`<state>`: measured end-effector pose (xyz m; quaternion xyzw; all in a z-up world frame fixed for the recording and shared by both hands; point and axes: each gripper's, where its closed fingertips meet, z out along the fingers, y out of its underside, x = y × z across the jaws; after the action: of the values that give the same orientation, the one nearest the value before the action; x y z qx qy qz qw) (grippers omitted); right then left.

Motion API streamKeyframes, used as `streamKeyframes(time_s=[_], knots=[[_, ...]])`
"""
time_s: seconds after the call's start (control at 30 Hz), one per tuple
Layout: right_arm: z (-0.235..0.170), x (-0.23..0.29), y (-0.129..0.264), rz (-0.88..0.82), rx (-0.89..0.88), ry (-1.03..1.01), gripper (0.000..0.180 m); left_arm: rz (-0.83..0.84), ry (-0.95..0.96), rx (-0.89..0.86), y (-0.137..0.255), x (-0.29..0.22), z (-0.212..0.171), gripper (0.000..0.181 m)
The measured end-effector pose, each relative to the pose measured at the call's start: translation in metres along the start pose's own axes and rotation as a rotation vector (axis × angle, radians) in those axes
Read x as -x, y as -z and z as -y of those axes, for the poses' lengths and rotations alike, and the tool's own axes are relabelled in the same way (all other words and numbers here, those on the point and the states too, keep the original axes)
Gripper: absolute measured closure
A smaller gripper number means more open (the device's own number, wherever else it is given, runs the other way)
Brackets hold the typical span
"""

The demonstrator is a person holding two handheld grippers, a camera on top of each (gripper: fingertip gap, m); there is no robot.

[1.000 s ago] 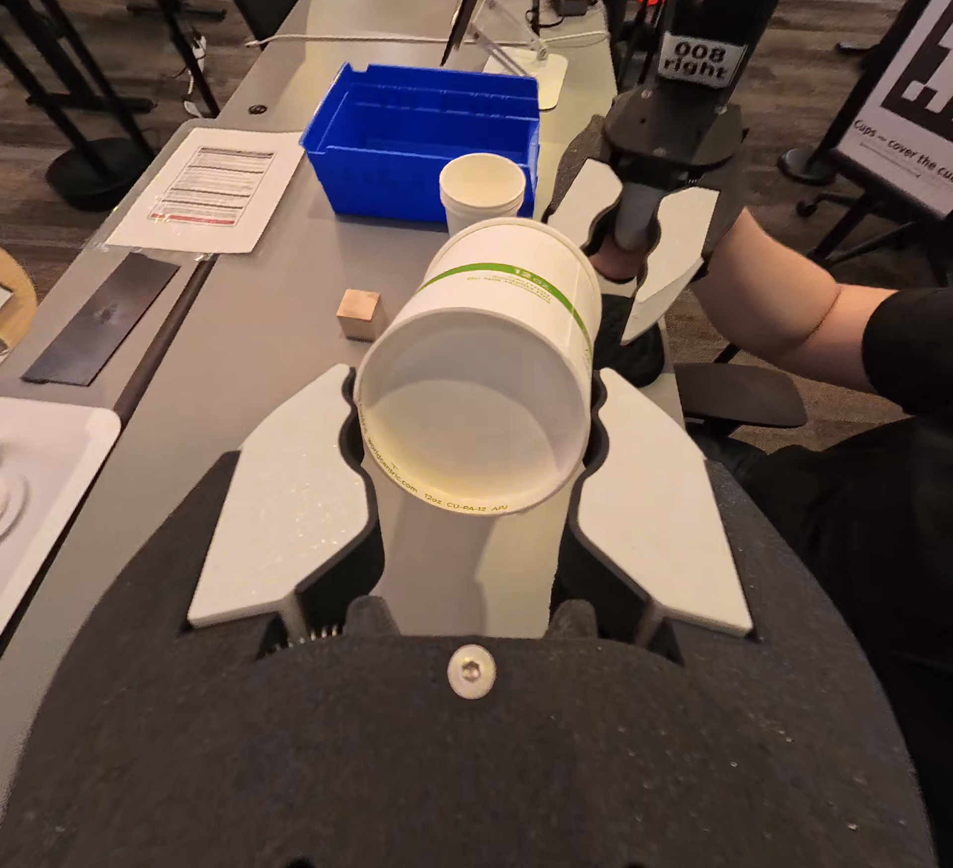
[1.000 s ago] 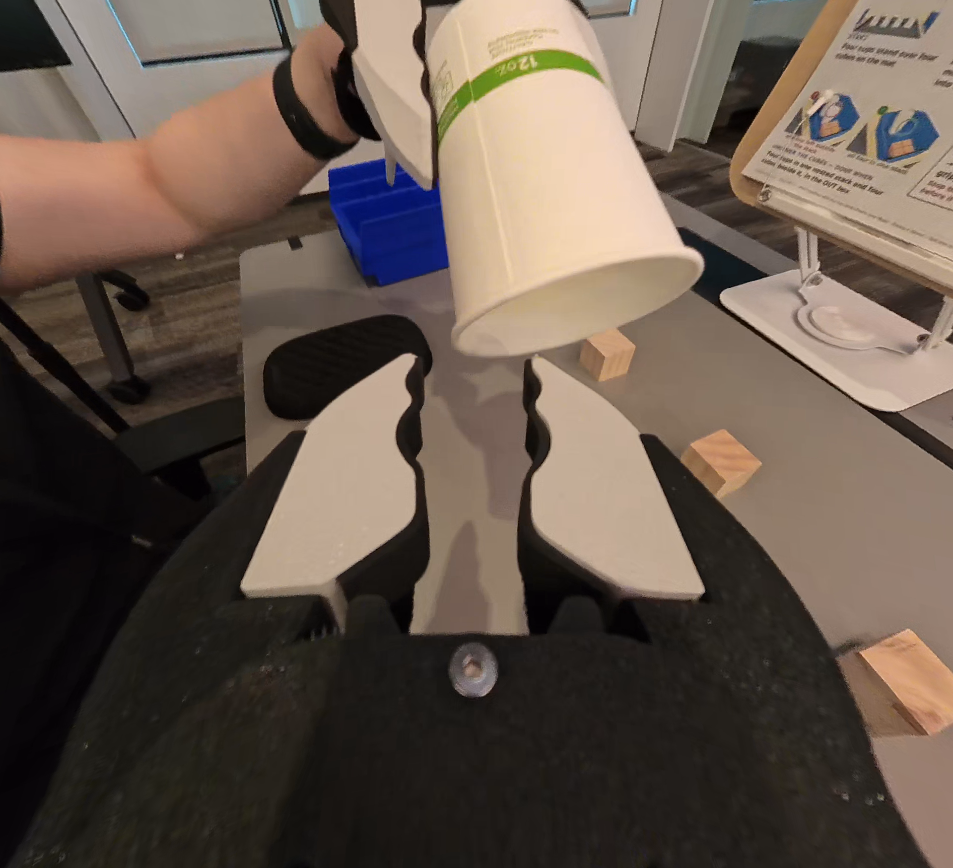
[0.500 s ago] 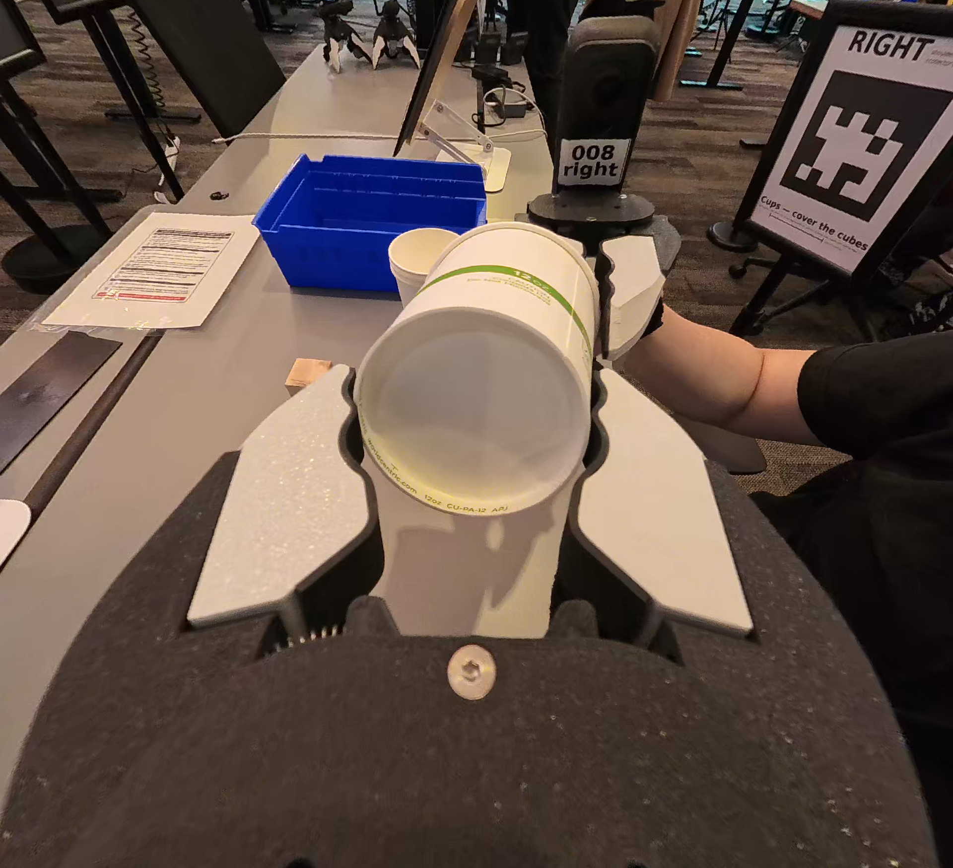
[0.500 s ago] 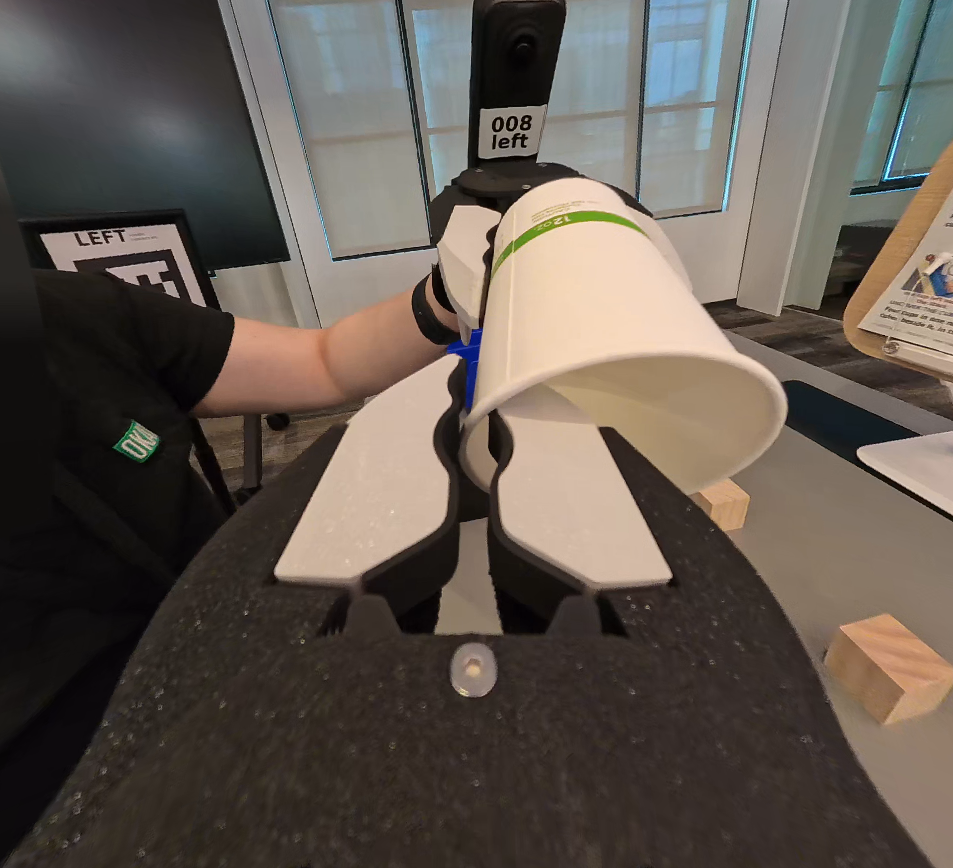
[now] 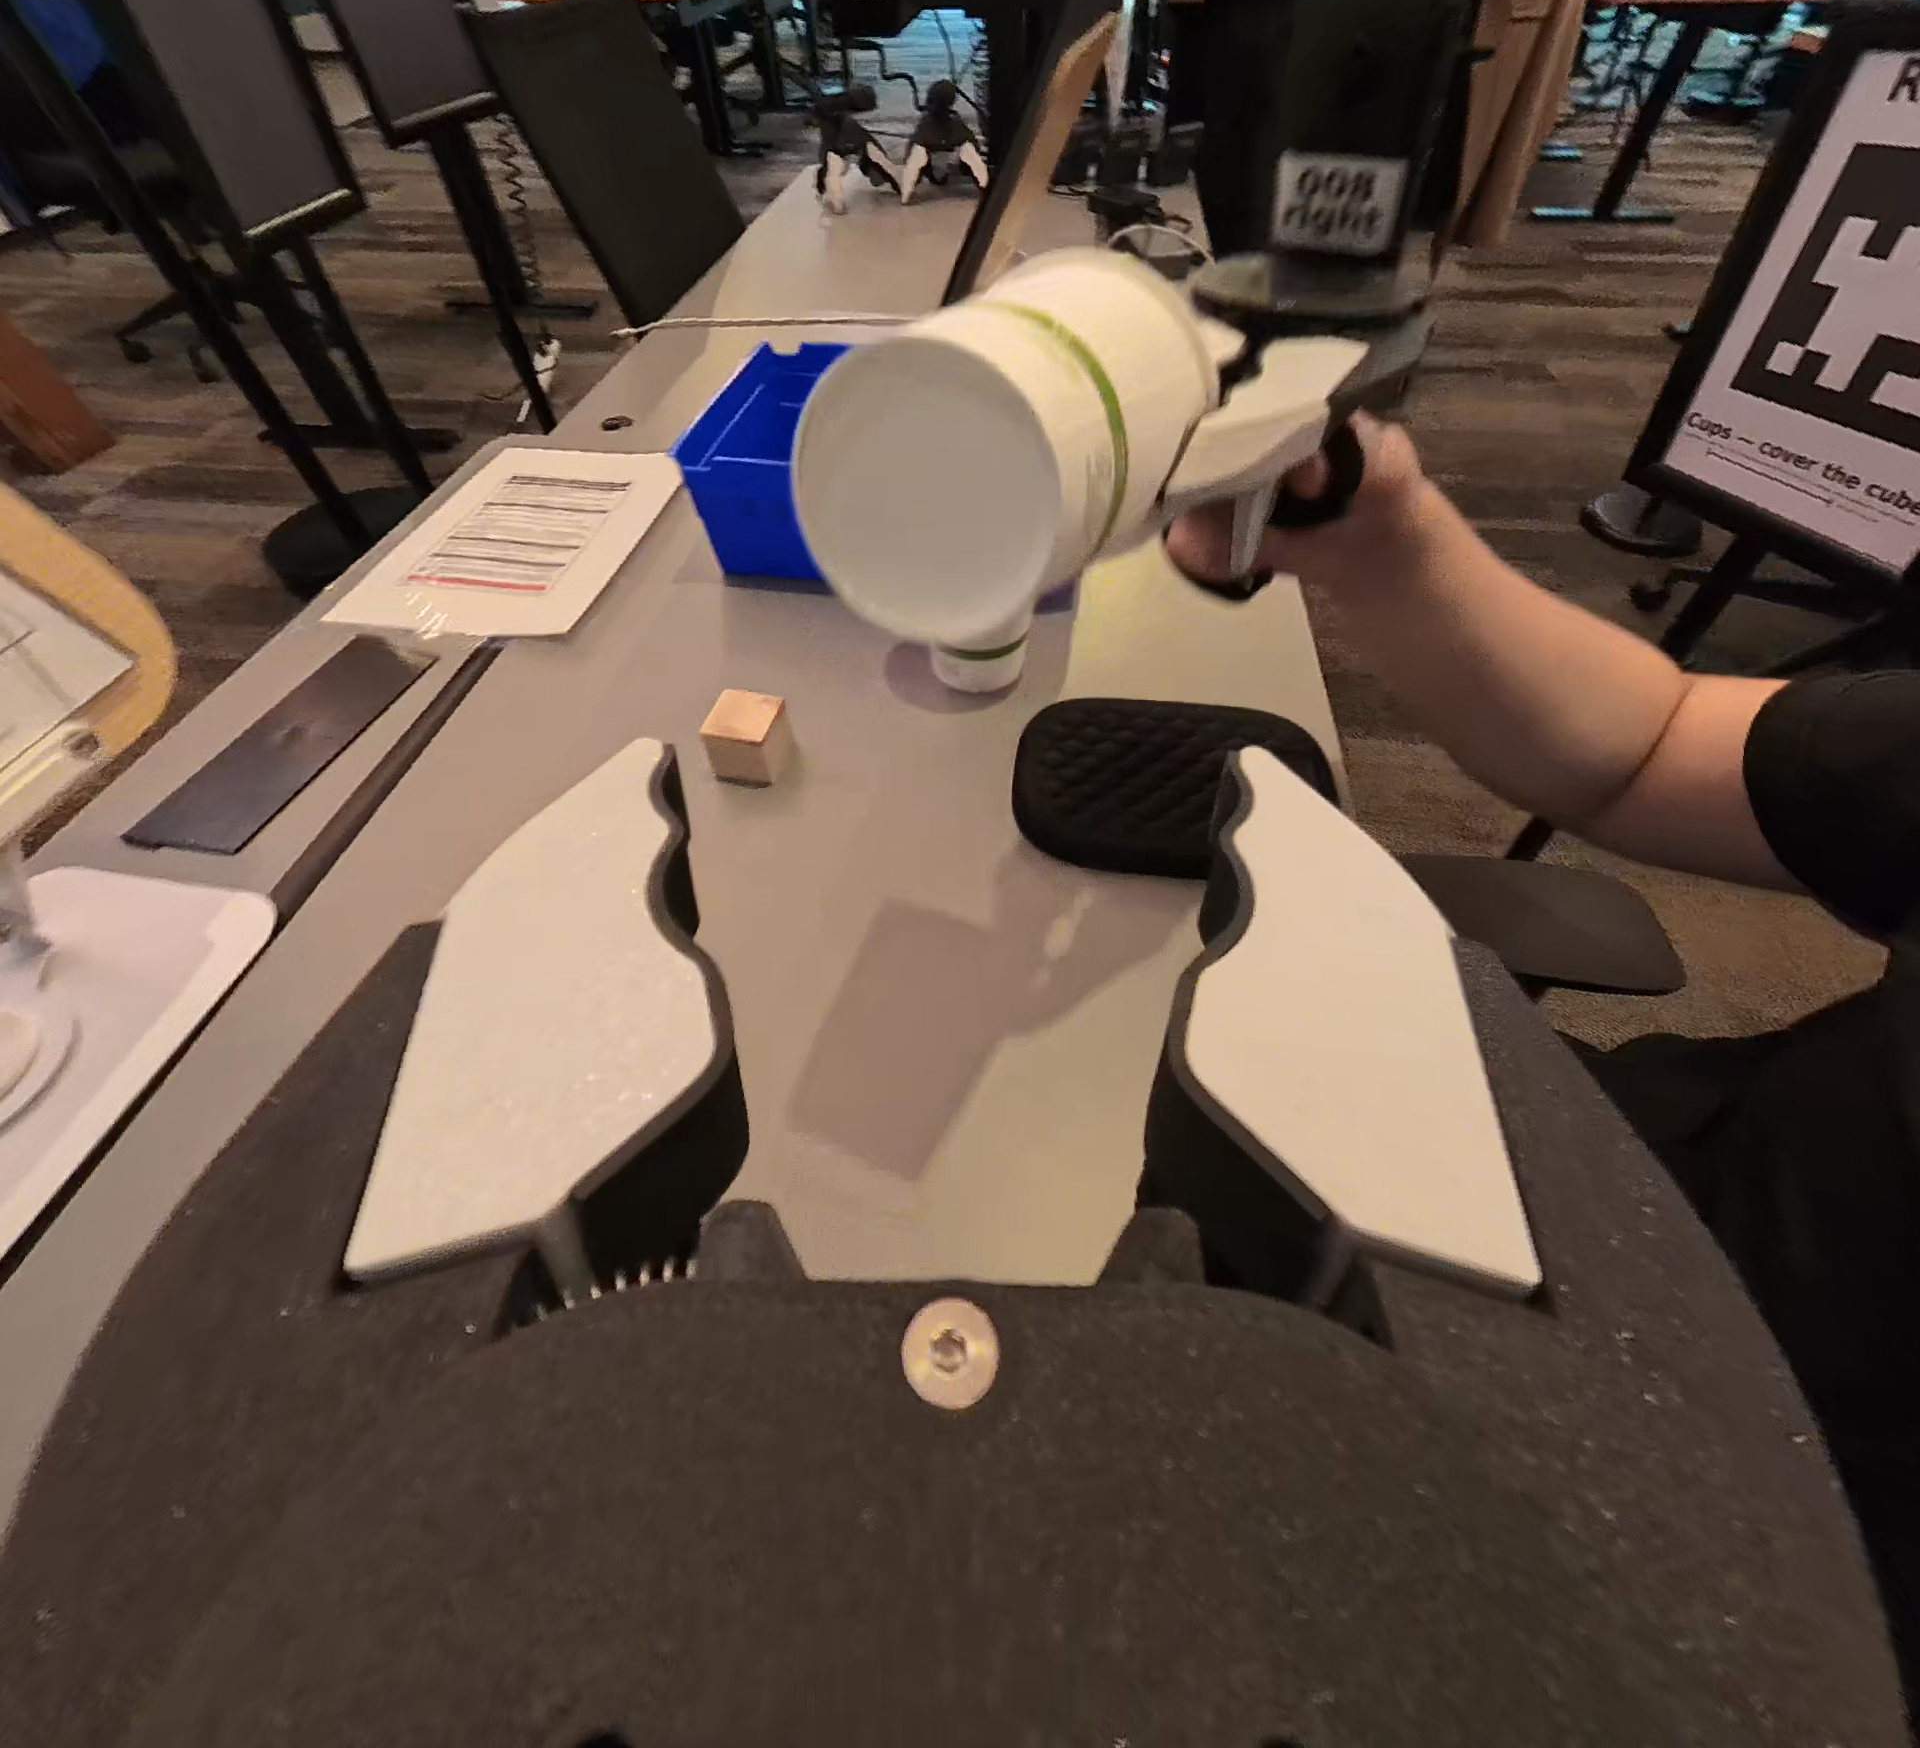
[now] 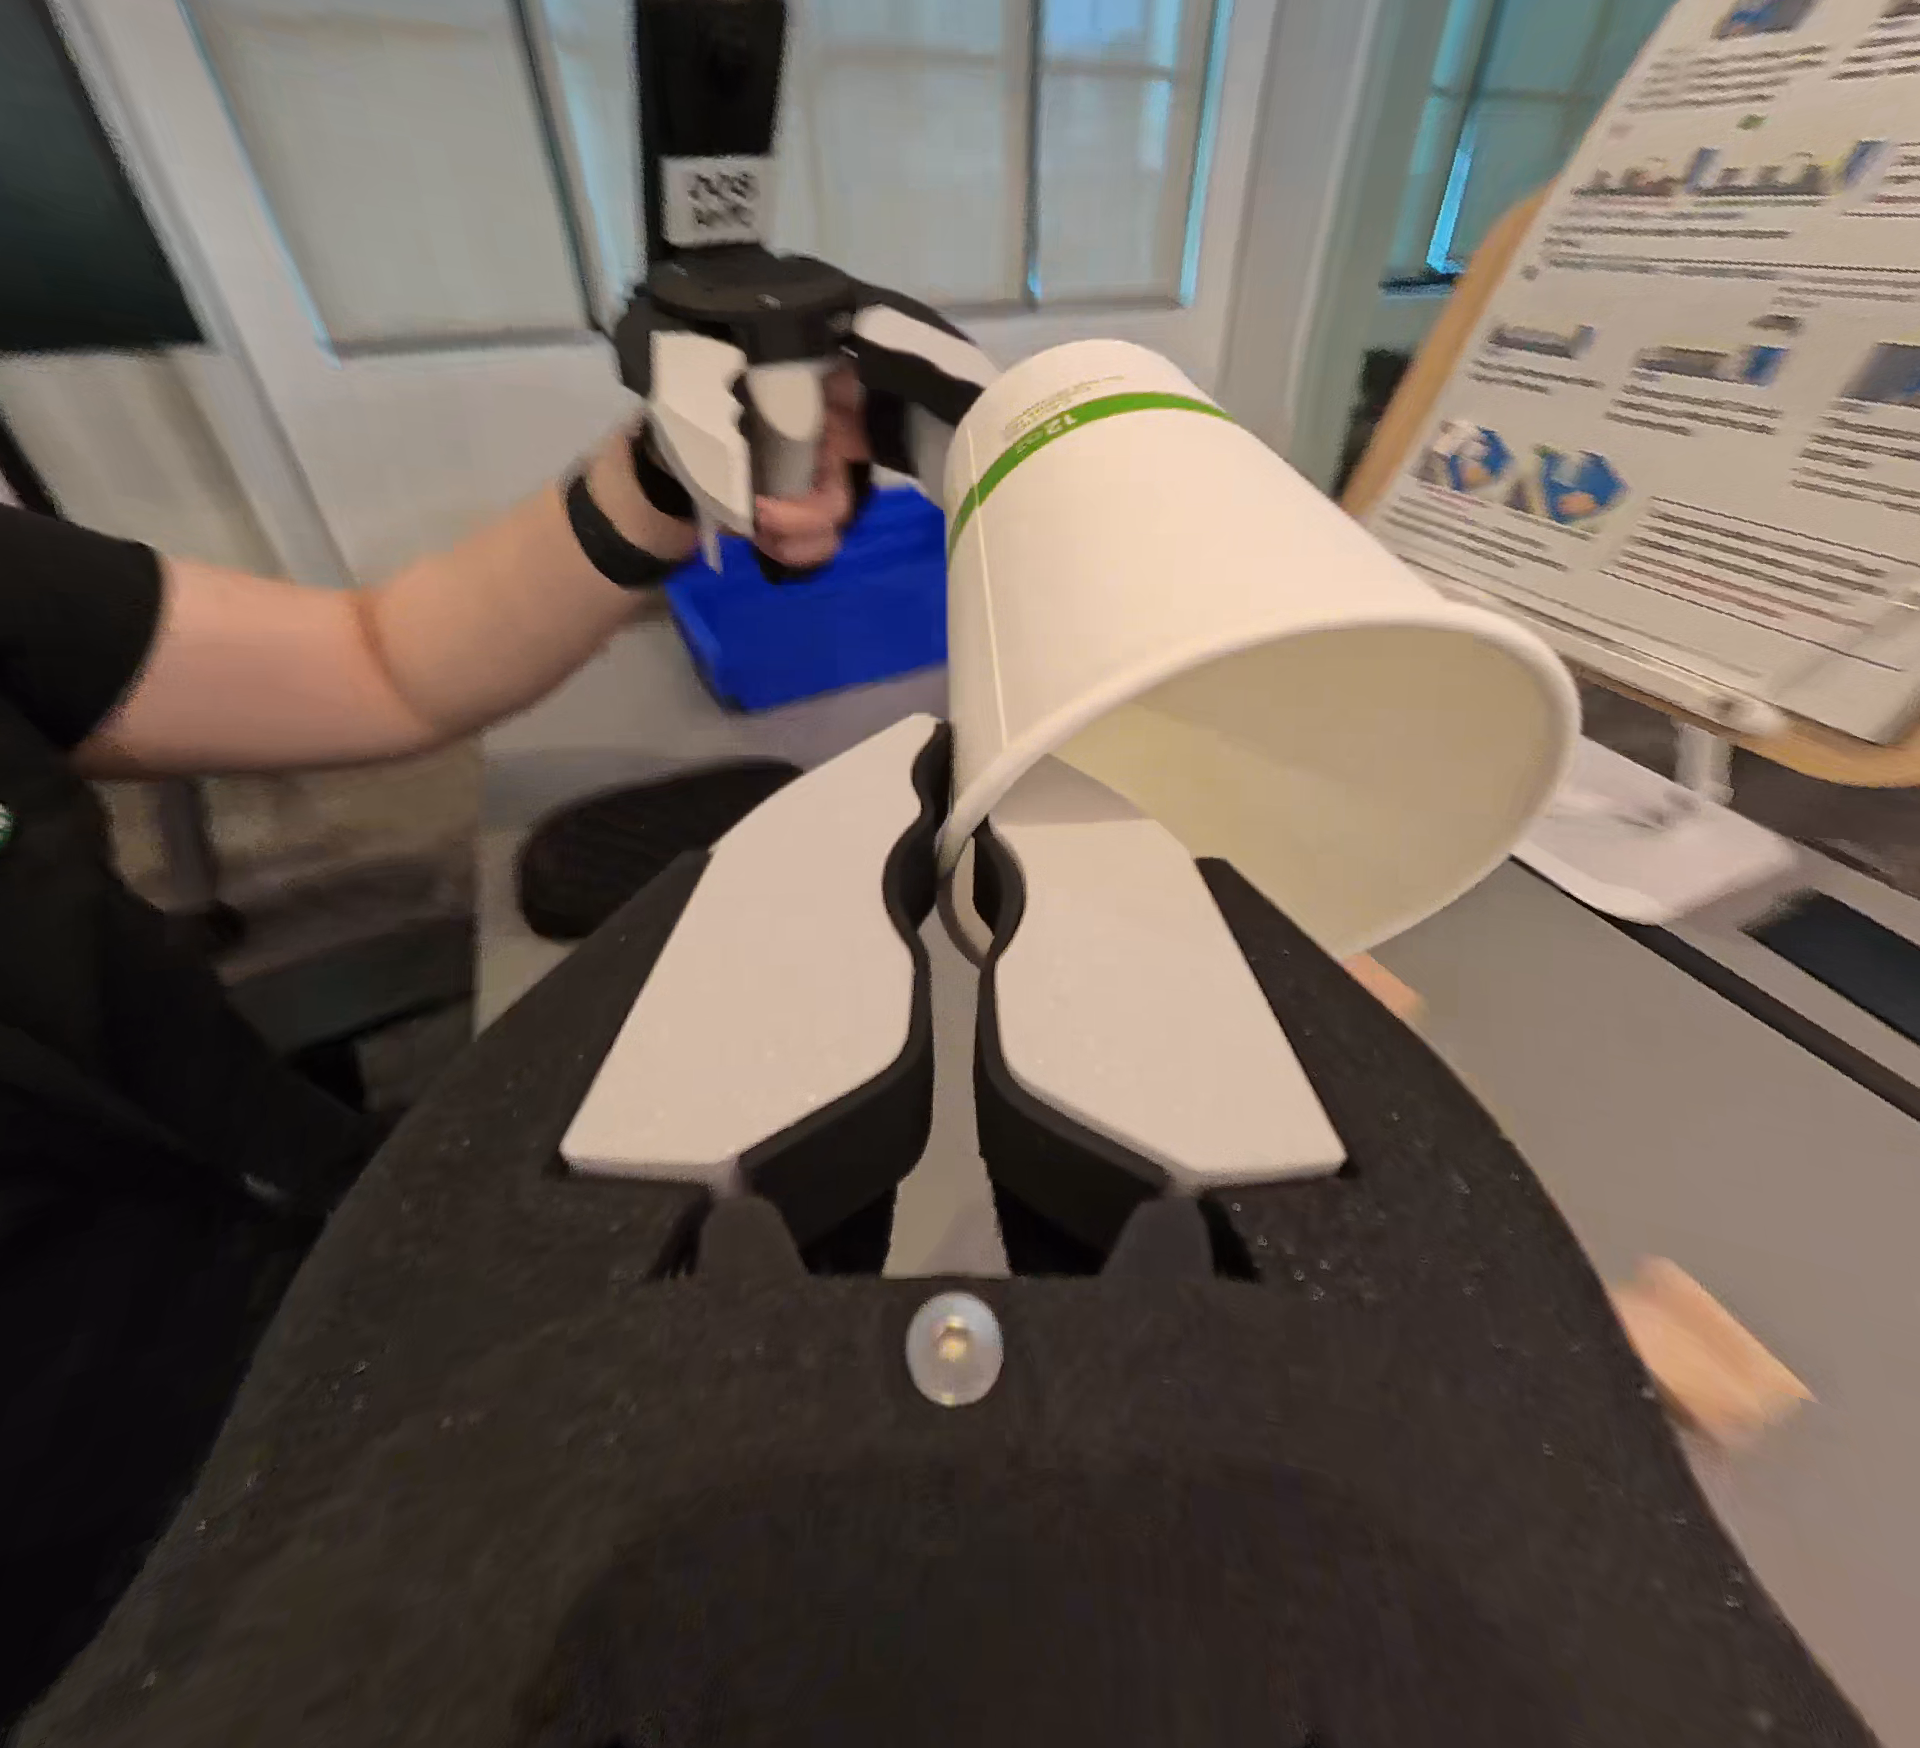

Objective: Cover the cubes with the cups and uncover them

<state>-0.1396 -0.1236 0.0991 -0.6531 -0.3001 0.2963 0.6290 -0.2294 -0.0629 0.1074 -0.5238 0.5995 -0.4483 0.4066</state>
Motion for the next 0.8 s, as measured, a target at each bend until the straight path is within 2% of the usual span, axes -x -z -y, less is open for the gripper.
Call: streamKeyframes(time_s=[0.07,0.17,0.33,0.53,0.8], knots=[[0.001,-0.021,0.028,-0.117,0.15,0.054,0.179,0.048,0.011,-0.016,0.015,0.006,-0.011,0.089],[0.001,-0.062,0.082,-0.299,0.476,0.12,0.179,0.087,0.045,-0.053,0.036,0.009,-0.026,0.093],[-0.012,-0.101,0.161,-0.373,1.015,0.1,0.179,0.136,0.088,-0.089,0.057,0.007,-0.047,0.097],[-0.056,-0.116,0.187,-0.297,1.413,-0.017,0.179,0.205,0.111,-0.117,0.078,0.005,-0.056,0.099],[-0.1,-0.124,0.183,-0.214,1.72,-0.026,0.179,0.274,0.088,-0.051,0.096,-0.004,-0.075,0.098]])
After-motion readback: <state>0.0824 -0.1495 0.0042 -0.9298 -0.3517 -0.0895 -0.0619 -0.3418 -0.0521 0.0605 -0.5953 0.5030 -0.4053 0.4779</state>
